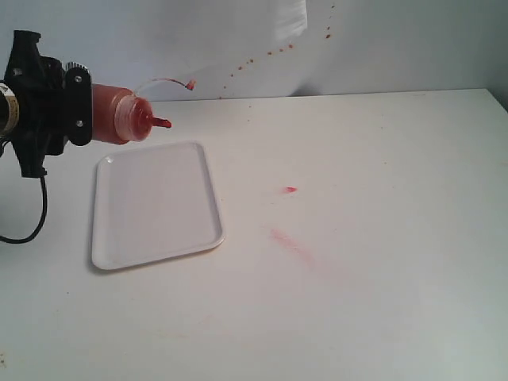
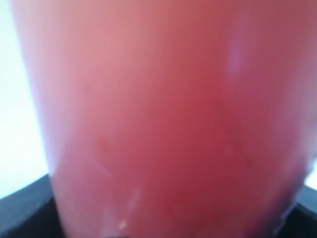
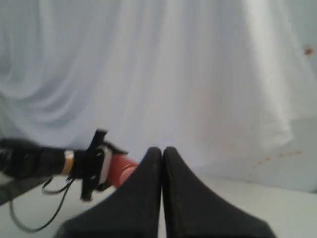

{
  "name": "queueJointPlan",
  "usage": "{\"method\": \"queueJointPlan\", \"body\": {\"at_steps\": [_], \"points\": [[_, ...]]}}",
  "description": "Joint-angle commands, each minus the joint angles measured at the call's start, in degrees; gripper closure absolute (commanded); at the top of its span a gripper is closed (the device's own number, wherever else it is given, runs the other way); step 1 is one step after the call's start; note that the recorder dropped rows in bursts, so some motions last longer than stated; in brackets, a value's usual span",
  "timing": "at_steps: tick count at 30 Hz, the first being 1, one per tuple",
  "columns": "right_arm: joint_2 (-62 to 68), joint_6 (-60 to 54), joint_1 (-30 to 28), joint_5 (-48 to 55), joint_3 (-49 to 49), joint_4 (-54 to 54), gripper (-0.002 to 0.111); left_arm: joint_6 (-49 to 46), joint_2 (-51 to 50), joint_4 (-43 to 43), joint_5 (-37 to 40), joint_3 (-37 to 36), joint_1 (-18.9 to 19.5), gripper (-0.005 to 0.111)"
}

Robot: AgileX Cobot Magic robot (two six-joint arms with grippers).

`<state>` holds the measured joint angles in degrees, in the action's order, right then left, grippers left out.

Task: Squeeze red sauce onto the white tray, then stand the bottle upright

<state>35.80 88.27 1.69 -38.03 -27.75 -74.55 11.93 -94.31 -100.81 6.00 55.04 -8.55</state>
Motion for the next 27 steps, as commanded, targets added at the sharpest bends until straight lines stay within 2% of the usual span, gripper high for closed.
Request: {"method": "queueJointPlan", "body": {"at_steps": [1, 4, 6, 9, 11, 13, 18, 23, 26, 27], "points": [[17.29, 14.35, -0.34, -13.37, -14.18, -18.59, 0.108, -4.76, -1.5, 0.86, 1.7, 3.83, -0.02, 0.107], [28.22, 15.01, 0.7, -21.24, -22.57, -19.41, 0.108, -9.41, -2.38, 0.86, 1.6, 5.78, -0.02, 0.107], [35.22, 11.56, 2.43, -24.69, -27.76, -17.15, 0.108, -14.23, -2.43, 0.86, 1.6, 6.2, -0.02, 0.107], [44.46, 9.92, 4.9, -27.08, -33.53, -6.51, 0.108, -20.45, -2.43, 0.86, 1.74, 6.54, -0.02, 0.107], [50.52, 7.96, 6.49, -27.83, -36.85, -3.58, 0.108, -24.05, -2.43, 0.86, 1.74, 6.54, -0.02, 0.107], [56.11, 4.0, 8.36, -27.72, -41.34, -6.56, 0.108, -27.37, -2.43, 0.86, 1.74, 6.54, -0.02, 0.107], [66.61, 3.37, 13.21, -26.81, -49.42, -11.4, 0.108, -35.38, -2.43, 0.86, 2.44, 6.58, -0.02, 0.107], [73.31, 1.95, 17.26, -16.01, -55.51, -12.78, 0.107, -42.95, -2.43, 0.86, 6.63, 6.58, -0.02, 0.107], [76.23, 1.95, 19.63, -13.52, -58.67, -15.78, 0.094, -45.11, -2.43, 0.86, 7.29, 6.58, -0.02, 0.107], [77.35, 1.95, 20.69, -13.22, -59.81, -16.52, 0.084, -46.15, -2.43, 0.86, 7.29, 6.58, -0.02, 0.107]]}}
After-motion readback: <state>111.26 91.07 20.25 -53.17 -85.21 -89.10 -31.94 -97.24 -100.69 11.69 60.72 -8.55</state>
